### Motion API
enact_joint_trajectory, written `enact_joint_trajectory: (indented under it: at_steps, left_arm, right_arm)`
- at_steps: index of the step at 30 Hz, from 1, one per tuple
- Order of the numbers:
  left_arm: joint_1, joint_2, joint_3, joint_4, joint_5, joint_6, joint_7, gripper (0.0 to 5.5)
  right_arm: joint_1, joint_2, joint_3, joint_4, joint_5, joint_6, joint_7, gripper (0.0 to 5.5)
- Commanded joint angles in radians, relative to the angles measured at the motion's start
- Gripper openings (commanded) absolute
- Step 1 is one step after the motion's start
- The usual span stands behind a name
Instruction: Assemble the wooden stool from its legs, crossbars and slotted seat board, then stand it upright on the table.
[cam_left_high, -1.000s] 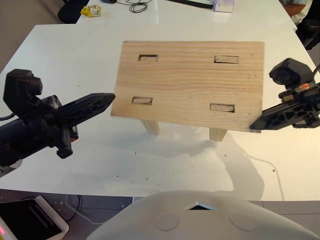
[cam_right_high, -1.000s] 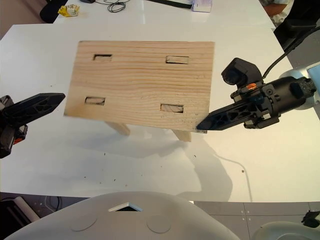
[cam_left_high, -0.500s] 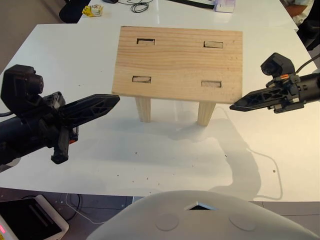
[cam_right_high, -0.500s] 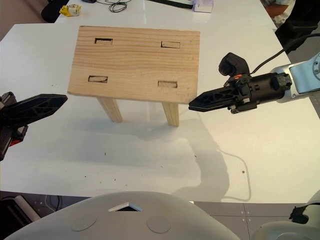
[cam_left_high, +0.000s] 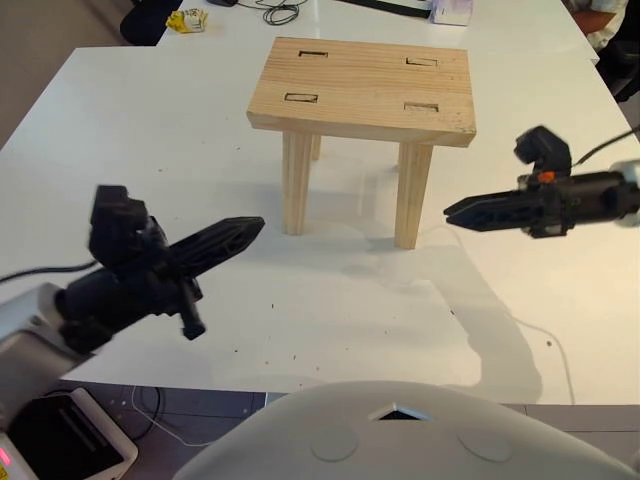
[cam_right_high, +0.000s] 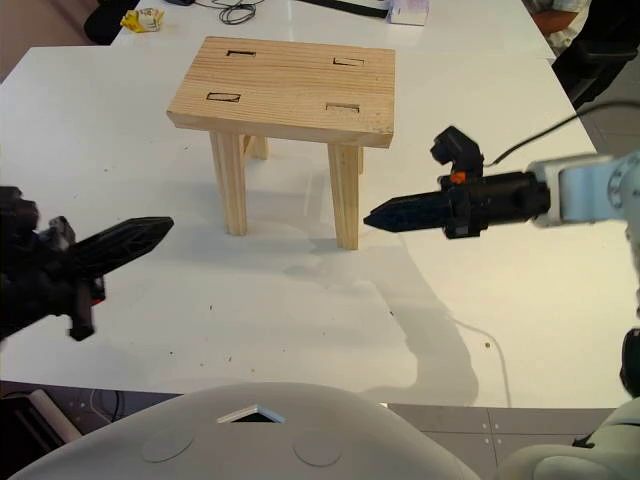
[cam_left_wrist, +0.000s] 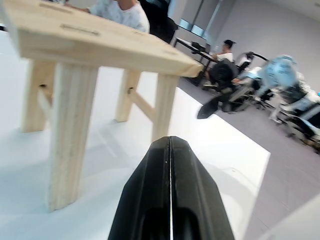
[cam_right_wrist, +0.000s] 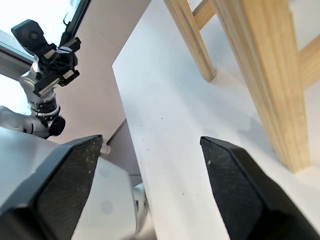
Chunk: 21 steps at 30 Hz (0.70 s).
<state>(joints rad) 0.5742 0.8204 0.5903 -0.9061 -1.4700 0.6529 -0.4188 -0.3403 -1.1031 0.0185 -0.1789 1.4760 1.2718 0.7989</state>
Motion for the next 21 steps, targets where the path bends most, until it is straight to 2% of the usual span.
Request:
enact_joint_trajectory:
  at_steps: [1,3,4,8,13,17,21]
  left_arm:
    - [0.065,-0.221,-0.189,-0.037,0.409,-0.188,-0.031,0.0]
    - [0.085,-0.279,-0.219,0.017,0.527,-0.256,-0.046,0.0]
    - [0.077,-0.3,-0.234,0.074,0.606,-0.292,-0.026,0.0]
    - [-0.022,-0.38,-0.307,0.286,0.816,-0.374,0.056,0.0]
    - [-0.123,-0.496,-0.424,0.563,1.056,-0.546,0.102,0.0]
    - [-0.259,-0.592,-0.486,0.818,1.221,-0.722,0.162,0.0]
    - [-0.344,-0.66,-0.498,0.964,1.288,-0.848,0.201,0.0]
  right_arm:
    - [0.41,0.132,-0.234,-0.332,-0.201,-0.249,-0.083,3.61]
    - [0.479,0.224,-0.244,-0.361,-0.305,-0.343,-0.197,3.61]
    - [0.508,0.253,-0.214,-0.352,-0.427,-0.428,-0.238,3.61]
    - [0.56,0.415,-0.117,-0.164,-0.834,-0.715,-0.462,3.61]
    - [0.56,0.724,-0.065,0.034,-1.051,-0.971,-0.7,3.61]
    - [0.533,0.841,-0.016,0.167,-1.165,-1.11,-0.714,3.61]
    - [0.488,0.896,-0.02,0.264,-1.227,-1.218,-0.713,3.61]
